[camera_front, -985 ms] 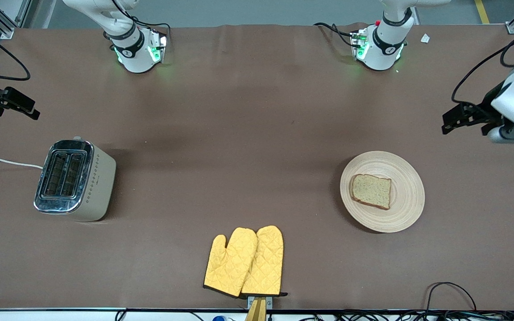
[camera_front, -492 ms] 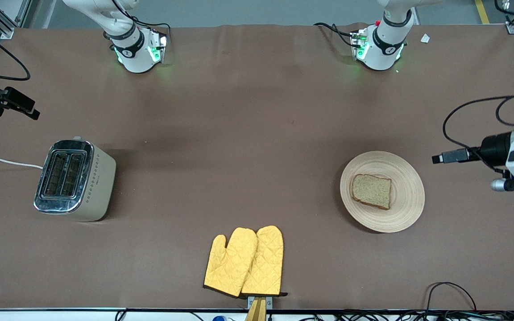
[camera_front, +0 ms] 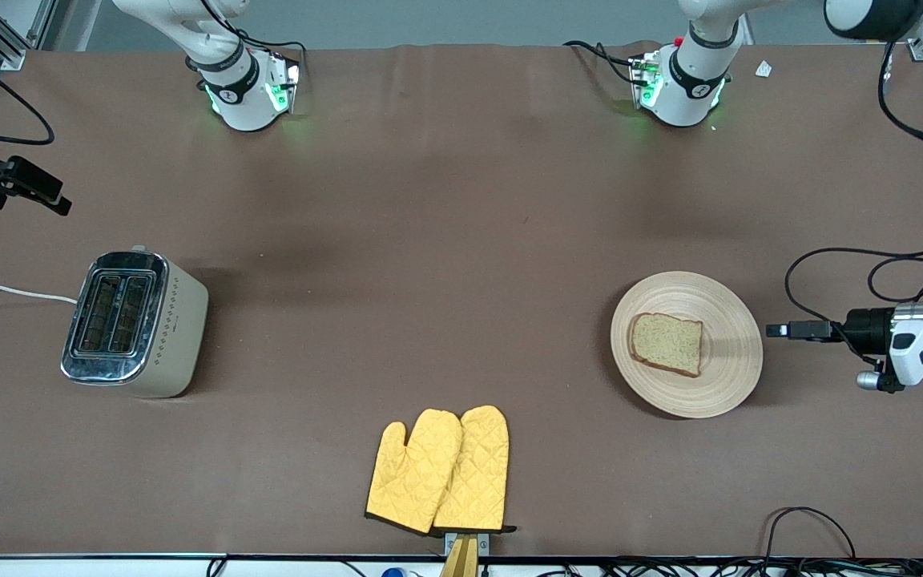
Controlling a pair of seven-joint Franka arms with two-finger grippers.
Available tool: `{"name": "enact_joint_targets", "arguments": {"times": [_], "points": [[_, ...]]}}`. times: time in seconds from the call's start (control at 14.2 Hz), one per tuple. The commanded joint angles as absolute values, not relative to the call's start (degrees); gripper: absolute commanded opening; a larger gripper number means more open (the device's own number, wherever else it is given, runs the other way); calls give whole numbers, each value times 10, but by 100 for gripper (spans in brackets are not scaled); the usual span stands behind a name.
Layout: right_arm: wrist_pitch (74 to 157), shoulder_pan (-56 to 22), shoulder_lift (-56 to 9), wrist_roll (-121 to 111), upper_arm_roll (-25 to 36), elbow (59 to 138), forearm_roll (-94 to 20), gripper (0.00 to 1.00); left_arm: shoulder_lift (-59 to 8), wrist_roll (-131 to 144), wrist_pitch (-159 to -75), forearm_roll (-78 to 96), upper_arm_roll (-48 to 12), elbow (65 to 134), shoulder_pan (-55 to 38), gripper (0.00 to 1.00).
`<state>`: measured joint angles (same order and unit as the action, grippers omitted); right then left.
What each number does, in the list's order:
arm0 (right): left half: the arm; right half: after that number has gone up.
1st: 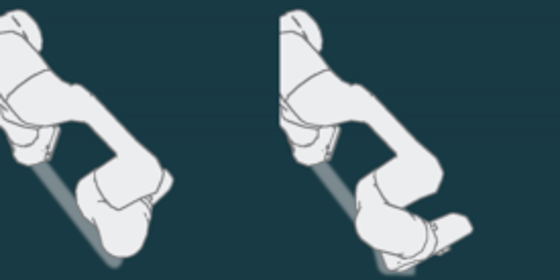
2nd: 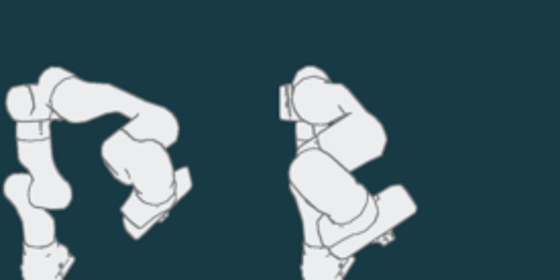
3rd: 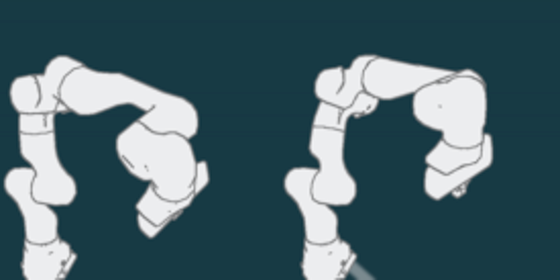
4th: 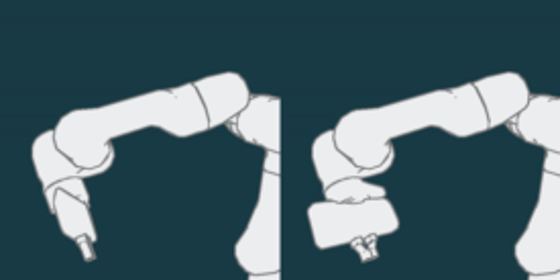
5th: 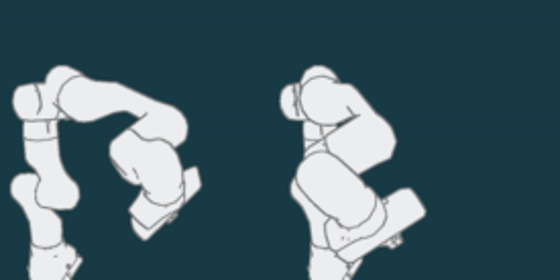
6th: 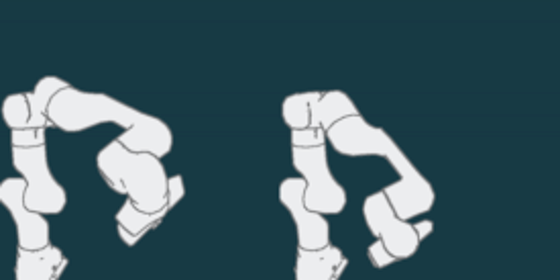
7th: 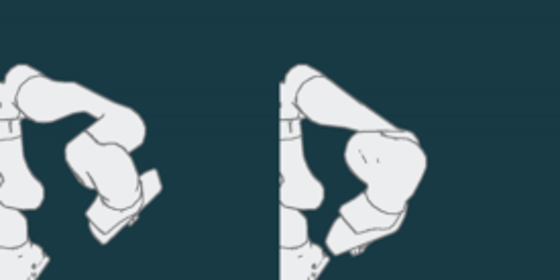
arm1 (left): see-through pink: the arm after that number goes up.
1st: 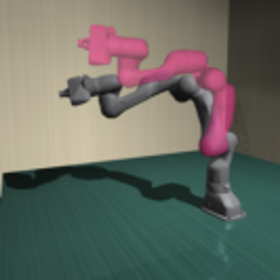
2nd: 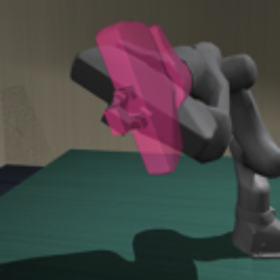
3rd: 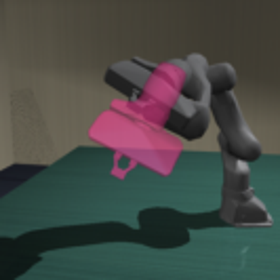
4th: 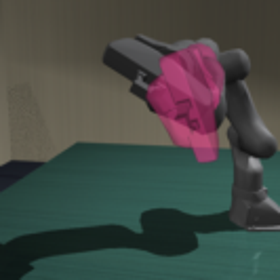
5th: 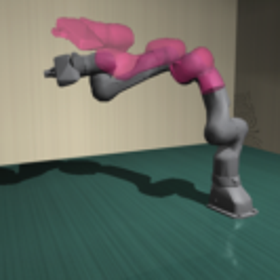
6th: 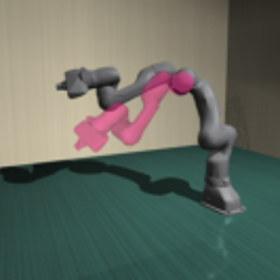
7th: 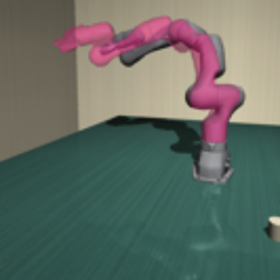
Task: Move plate and put bread in toaster
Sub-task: 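Reach the left gripper toward the rim of the wooden plate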
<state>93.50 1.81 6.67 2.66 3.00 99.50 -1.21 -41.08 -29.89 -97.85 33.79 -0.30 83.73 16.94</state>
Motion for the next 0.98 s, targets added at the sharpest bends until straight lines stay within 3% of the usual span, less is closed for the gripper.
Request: {"name": "enact_joint_targets", "arguments": {"times": [0.0,0.28,0.35,0.63,0.7,0.91], "points": [[937,19,78,31,29,1004,-14,100,-453,-347,-994,365,-8,810,175,100],[937,20,78,31,29,1004,-14,100,-492,-401,-1012,396,-8,810,187,99],[937,20,78,31,29,1004,-14,100,-495,-406,-1012,409,-8,811,187,92],[937,19,78,31,29,1004,-14,100,-498,-446,-1012,424,-8,812,189,7],[937,19,78,31,29,1004,-14,100,-500,-462,-1013,425,-8,813,189,0],[939,18,77,31,29,1004,-14,100,-509,-502,-1013,436,-9,812,190,0]]}}
